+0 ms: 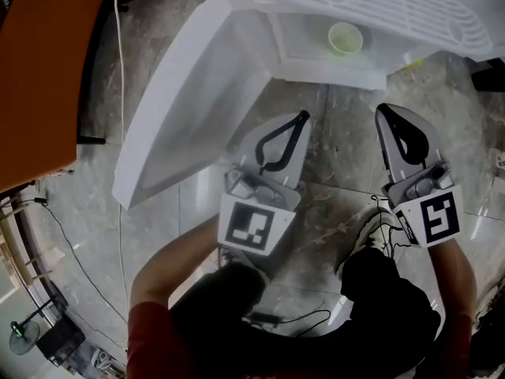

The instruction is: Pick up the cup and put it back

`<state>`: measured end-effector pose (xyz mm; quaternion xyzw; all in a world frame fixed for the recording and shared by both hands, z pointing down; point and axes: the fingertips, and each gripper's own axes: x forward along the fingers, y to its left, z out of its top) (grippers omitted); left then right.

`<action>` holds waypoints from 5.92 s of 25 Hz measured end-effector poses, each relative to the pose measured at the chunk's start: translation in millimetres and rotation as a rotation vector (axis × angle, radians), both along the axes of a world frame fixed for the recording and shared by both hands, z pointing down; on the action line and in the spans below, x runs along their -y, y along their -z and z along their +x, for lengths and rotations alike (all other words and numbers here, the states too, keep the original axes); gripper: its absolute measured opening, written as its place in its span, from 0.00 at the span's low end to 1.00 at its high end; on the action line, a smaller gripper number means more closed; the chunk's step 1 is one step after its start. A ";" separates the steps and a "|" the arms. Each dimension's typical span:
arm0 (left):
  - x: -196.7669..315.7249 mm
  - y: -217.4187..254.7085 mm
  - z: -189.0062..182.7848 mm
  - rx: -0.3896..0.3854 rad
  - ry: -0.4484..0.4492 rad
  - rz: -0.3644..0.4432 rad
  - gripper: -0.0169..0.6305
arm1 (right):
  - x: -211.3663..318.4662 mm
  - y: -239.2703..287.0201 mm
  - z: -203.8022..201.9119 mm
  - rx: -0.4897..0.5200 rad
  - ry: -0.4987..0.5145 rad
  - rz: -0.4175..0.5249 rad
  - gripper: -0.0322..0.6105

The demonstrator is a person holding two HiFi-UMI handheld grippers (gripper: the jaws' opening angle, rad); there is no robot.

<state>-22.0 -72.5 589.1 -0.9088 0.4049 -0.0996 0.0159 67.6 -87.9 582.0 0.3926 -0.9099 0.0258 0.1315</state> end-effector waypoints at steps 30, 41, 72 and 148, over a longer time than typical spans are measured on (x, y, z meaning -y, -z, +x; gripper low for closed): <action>24.4 -96.9 13.8 -0.058 0.195 0.010 0.03 | 19.5 -105.6 20.3 0.060 -0.111 0.005 0.05; 26.0 -102.8 15.9 -0.042 0.195 0.007 0.03 | 27.7 -119.2 28.4 0.082 -0.157 -0.030 0.05; 28.7 -122.6 14.9 -0.033 0.211 -0.038 0.03 | 78.6 -150.3 4.4 0.061 -0.166 -0.049 0.25; 11.5 -149.1 9.4 0.003 0.234 -0.092 0.03 | 154.3 -179.4 -4.8 0.034 -0.266 -0.087 0.48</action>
